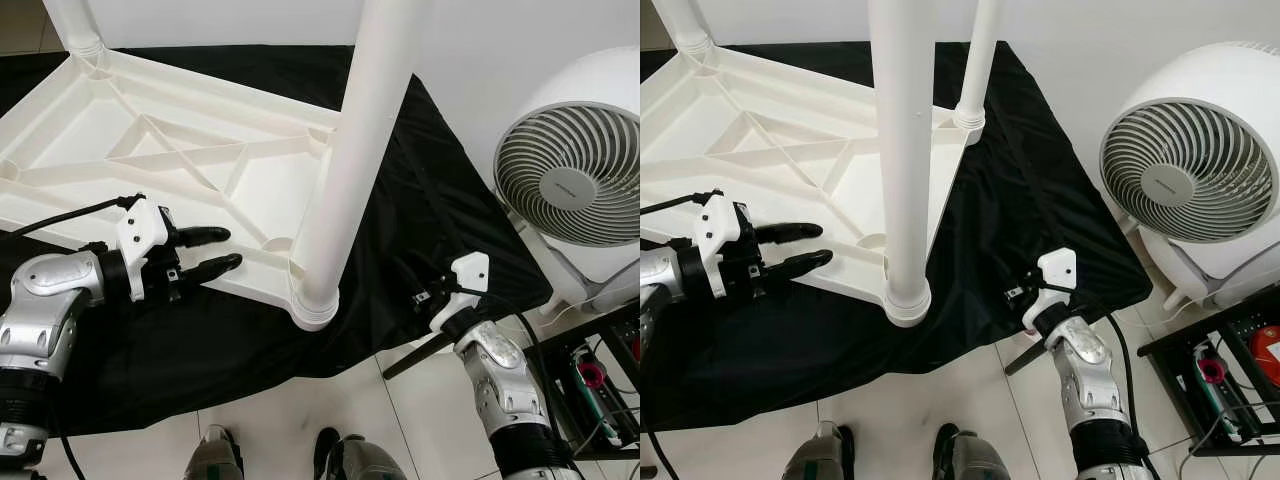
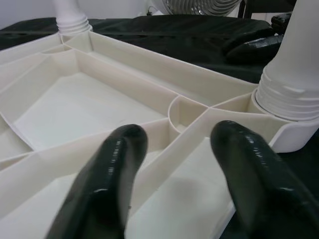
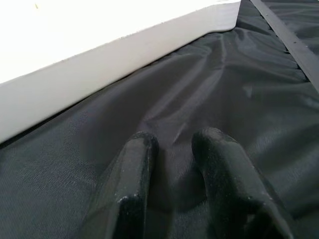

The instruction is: Building children table

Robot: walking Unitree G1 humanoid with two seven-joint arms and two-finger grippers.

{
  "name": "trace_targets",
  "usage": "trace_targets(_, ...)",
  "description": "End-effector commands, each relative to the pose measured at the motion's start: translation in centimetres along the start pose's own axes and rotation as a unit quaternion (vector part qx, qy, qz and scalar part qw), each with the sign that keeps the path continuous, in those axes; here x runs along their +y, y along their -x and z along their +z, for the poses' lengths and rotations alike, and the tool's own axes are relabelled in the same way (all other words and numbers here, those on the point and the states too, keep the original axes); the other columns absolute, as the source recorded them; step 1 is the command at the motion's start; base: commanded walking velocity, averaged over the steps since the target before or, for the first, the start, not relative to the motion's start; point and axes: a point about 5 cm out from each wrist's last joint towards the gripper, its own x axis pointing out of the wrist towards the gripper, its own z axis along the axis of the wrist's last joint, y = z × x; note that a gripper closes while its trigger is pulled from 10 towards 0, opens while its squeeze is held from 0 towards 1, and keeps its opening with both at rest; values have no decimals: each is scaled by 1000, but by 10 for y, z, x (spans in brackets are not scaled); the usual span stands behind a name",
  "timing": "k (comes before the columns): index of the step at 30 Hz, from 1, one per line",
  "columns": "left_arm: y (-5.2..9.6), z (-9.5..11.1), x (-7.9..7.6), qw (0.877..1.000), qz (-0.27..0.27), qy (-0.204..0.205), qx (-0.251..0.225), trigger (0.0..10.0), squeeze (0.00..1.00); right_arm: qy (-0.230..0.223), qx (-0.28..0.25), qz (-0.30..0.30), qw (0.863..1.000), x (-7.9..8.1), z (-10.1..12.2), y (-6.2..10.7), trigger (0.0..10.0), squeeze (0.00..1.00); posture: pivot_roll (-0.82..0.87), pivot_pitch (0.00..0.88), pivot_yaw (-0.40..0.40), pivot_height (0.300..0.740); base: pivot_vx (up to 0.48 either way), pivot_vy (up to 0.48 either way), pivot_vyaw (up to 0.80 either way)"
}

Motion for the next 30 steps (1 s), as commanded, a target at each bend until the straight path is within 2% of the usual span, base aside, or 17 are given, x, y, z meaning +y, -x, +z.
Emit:
trace_targets(1, 2, 4, -11, 992, -123, -8, 0, 10000, 1000, -2, 15, -3, 1000, -4, -4, 8, 10000, 0, 167, 154, -65, 740, 0, 0, 0)
trace_targets(3, 2, 4, -11, 992, -129, -9, 2, 10000, 1000, -1, 17, -3, 1000, -4, -4, 10, 10000, 0, 167, 154, -65, 740, 0, 0, 0)
trace_targets(5, 2, 1, -13, 988, -143, -41, 33, 10000, 1000, 1, 21, -3, 1000, -5, -5, 12, 10000, 0, 166, 151, -64, 740, 0, 0, 0)
trace_targets(6, 2, 1, -13, 988, -143, -41, 33, 10000, 1000, 1, 21, -3, 1000, -5, -5, 12, 10000, 0, 166, 151, -64, 740, 0, 0, 0)
trace_targets(7, 2, -3, -15, 985, -150, -68, 57, 10000, 1000, 2, 23, -4, 1000, -5, -5, 14, 10000, 0, 165, 144, -65, 740, 0, 0, 0)
trace_targets(9, 3, -6, -17, 983, -160, -66, 67, 10000, 984, 2, 26, -4, 1000, -5, -6, 15, 10000, 0, 162, 142, -61, 740, 0, 0, 0)
trace_targets(10, 4, -8, -19, 981, -166, -70, 78, 10000, 114, 3, 28, -4, 1000, -5, -6, 16, 10000, 0, 164, 140, -61, 740, 0, 0, 0)
trace_targets(11, 4, -9, -20, 980, -170, -68, 84, 10000, 0, 5, 30, -5, 1000, -6, -6, 17, 10000, 0, 165, 139, -63, 740, 0, 0, 0)
trace_targets(17, 3, -13, -23, 977, -186, -52, 95, 10000, 0, 7, 33, -4, 999, -7, -7, 18, 10000, 0, 166, 136, -63, 740, 0, 0, 0)
trace_targets(22, -1, -17, -23, 974, -191, -55, 106, 10000, 0, 9, 34, -2, 999, -7, -7, 17, 10000, 0, 166, 135, -63, 740, 0, 0, 0)
trace_targets(30, -18, -27, -12, 976, -177, -46, 120, 10000, 0, 8, 30, -6, 1000, -4, -5, 16, 10000, 0, 144, 131, -49, 740, 0, 0, 0)
